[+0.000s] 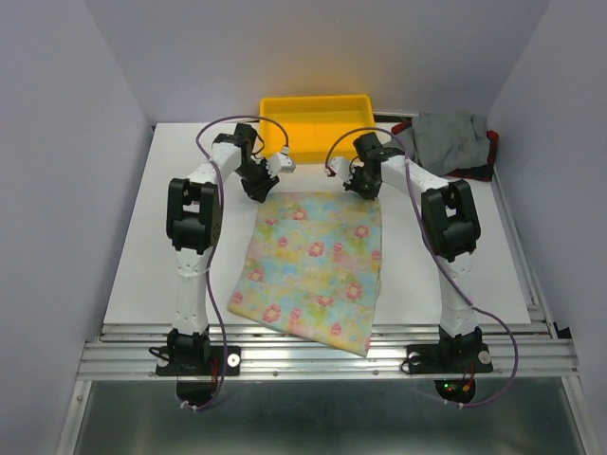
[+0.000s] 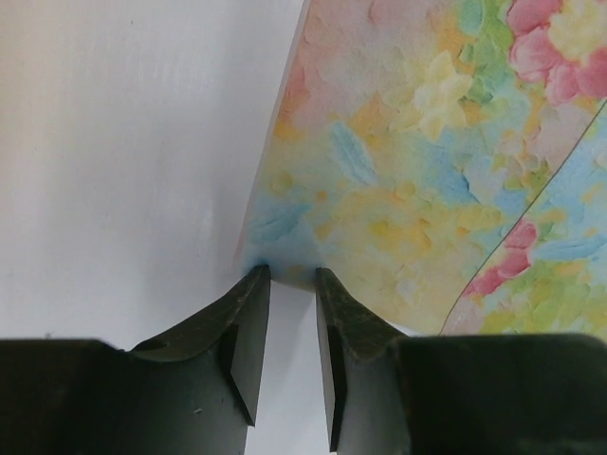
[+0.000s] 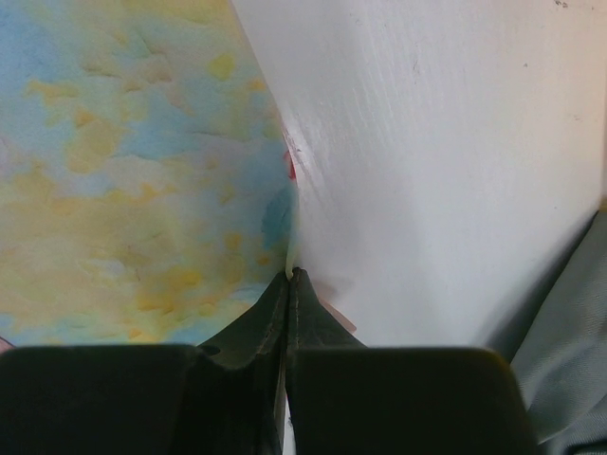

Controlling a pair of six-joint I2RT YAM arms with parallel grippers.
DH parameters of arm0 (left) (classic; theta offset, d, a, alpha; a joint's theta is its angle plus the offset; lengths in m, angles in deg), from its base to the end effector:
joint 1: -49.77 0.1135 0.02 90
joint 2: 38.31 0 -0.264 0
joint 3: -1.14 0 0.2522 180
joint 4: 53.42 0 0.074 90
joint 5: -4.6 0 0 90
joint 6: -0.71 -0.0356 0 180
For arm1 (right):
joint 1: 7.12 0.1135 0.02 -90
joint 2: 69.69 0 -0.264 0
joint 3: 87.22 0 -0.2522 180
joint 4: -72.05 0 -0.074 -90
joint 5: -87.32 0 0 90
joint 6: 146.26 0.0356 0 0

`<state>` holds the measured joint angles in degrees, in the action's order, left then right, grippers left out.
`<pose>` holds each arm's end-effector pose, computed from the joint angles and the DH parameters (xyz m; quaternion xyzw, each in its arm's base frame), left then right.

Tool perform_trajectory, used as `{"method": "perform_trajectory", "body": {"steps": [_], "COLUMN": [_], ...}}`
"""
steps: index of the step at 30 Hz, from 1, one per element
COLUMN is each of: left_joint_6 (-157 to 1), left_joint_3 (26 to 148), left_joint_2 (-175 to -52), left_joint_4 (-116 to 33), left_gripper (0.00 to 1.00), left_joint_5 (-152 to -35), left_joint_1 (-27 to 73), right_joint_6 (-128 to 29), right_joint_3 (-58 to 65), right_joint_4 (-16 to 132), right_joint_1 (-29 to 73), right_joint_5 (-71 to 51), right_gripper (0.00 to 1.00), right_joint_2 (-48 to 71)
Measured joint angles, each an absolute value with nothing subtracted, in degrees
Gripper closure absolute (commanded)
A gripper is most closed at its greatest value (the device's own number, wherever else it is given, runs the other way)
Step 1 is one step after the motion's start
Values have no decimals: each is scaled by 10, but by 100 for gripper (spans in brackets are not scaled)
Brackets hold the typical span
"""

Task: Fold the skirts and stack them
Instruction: Fold the skirt

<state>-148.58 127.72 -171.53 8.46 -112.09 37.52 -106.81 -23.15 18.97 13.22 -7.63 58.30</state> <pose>0.4755 -0.1196 0.1783 0.5937 0.7505 -0.1356 0.2568 0.4445 0.1680 0.1695 -0.5734 0.7894 -0.0153 0.2186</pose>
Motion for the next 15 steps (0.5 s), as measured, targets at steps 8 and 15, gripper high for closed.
{"method": "perform_trajectory", "body": {"steps": [8,15], "left_joint_6": [-1483,-1468], "left_joint_3": [1299,1354], "left_joint_2": [-1716,-1717], "left_joint_4": [89,75], "left_gripper": [60,60], "left_joint_5": [-1125,-1143], "left_joint_1": [375,375], "right_joint_6": [-1084,-1094], "right_joint_3": [-230,-229], "right_joint_4": [200,202], "right_joint_1": [136,141], "right_joint_5": [-69,-59], "right_gripper": [99,99], "right_joint_2": [583,583]}}
